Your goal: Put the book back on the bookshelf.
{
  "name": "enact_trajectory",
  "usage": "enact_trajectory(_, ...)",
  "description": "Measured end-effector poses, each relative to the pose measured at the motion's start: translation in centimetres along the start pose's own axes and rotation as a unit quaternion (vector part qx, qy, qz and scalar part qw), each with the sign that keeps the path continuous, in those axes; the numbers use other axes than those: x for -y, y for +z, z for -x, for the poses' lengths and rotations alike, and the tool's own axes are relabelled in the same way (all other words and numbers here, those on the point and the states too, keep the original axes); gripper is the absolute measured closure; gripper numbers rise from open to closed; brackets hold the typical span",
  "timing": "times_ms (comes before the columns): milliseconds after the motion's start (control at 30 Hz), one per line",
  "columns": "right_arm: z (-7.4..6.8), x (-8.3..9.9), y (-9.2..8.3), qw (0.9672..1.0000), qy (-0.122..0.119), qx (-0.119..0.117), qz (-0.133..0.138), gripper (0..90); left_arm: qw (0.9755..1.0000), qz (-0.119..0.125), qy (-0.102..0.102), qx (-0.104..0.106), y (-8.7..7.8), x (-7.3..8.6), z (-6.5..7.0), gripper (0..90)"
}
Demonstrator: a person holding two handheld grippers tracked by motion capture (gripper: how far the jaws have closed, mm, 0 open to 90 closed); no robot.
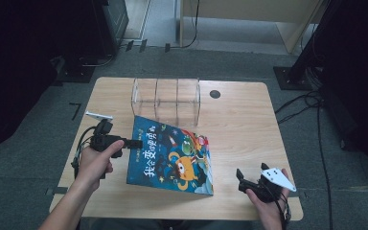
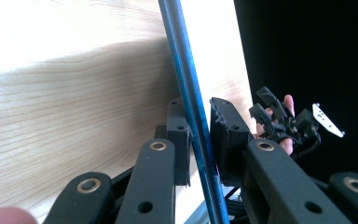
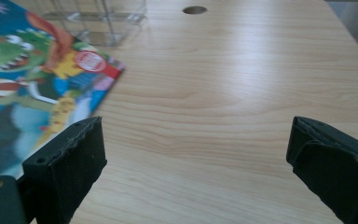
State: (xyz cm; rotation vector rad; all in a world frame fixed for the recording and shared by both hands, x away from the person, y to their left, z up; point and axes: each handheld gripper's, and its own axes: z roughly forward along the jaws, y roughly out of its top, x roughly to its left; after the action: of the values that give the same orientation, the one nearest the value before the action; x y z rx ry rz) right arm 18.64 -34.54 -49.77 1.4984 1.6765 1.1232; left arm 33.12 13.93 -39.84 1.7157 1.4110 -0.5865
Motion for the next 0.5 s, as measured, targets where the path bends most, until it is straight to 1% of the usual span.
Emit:
enact_trajectory(133,1.4,0.2,0.4,0.9994,0.005,0.021,-0.026,4.0,1.0000,0.001,0.002,-0.006,-0.5,-0.2,0.2,79.5)
enact_trajectory(167,1.6,0.2,0.5,0.9992,0.007,0.024,-0.031,4.0,1.0000,0.000,0.003,-0.009,-0.7,-0.2,0.3,79.5)
enact_trajectory(200,1.6,0.2,0.5,0.9992,0.007,0.024,-0.031,4.0,1.0000,0.000,0.003,-0.009,-0.7,-0.2,0.3,79.5)
enact_trajectory(267,2.3,0.4,0.8,0.9979,0.010,0.035,-0.053,4.0,0.9999,-0.002,0.004,-0.012,-0.9,-0.3,0.4,79.5)
enact_trajectory(300,2.3,0.4,0.8,0.9979,0.010,0.035,-0.053,4.0,0.9999,-0.002,0.004,-0.012,-0.9,-0.3,0.4,79.5)
enact_trajectory(333,2.7,0.5,1.0,0.9972,0.013,0.038,-0.063,4.0,0.9999,-0.003,0.005,-0.014,-1.0,-0.4,0.5,79.5)
enact_trajectory(367,2.7,0.5,1.0,0.9972,0.013,0.038,-0.063,4.0,0.9999,-0.003,0.005,-0.014,-1.0,-0.4,0.5,79.5)
enact_trajectory(400,3.1,0.6,1.2,0.9963,0.014,0.044,-0.072,3.7,0.9998,-0.004,0.006,-0.017,-1.2,-0.4,0.6,79.5)
enact_trajectory(433,3.1,0.6,1.2,0.9963,0.014,0.044,-0.072,3.7,0.9998,-0.006,0.009,-0.018,-1.3,-0.5,0.6,79.5)
enact_trajectory(467,3.5,0.7,1.3,0.9955,0.017,0.050,-0.079,3.7,0.9997,-0.006,0.010,-0.020,-1.5,-0.5,0.7,79.5)
enact_trajectory(500,3.5,0.7,1.3,0.9955,0.017,0.050,-0.079,3.7,0.9997,-0.006,0.010,-0.020,-1.5,-0.5,0.7,79.5)
